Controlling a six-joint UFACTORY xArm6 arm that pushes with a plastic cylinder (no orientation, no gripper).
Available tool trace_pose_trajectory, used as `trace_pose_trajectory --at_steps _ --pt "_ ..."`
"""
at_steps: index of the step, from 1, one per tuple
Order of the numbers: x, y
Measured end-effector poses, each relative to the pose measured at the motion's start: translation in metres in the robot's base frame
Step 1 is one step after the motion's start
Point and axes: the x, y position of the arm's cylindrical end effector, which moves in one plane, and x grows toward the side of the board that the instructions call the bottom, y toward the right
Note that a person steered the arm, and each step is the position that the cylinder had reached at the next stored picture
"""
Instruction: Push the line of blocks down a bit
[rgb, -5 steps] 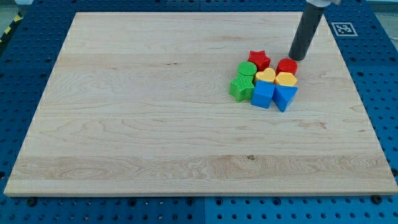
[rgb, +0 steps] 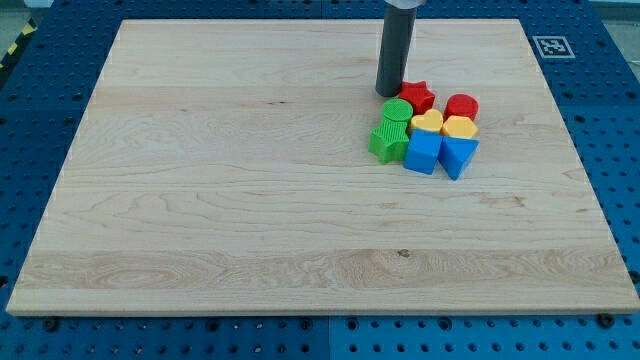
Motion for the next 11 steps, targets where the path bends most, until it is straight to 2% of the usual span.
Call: trace_pose_trajectory --at_steps 2,3,5,11 --pt "0.003 0.0" --pt "-0.014 0.008" --pt "-0.016 0.058" --pt "0.0 0.026"
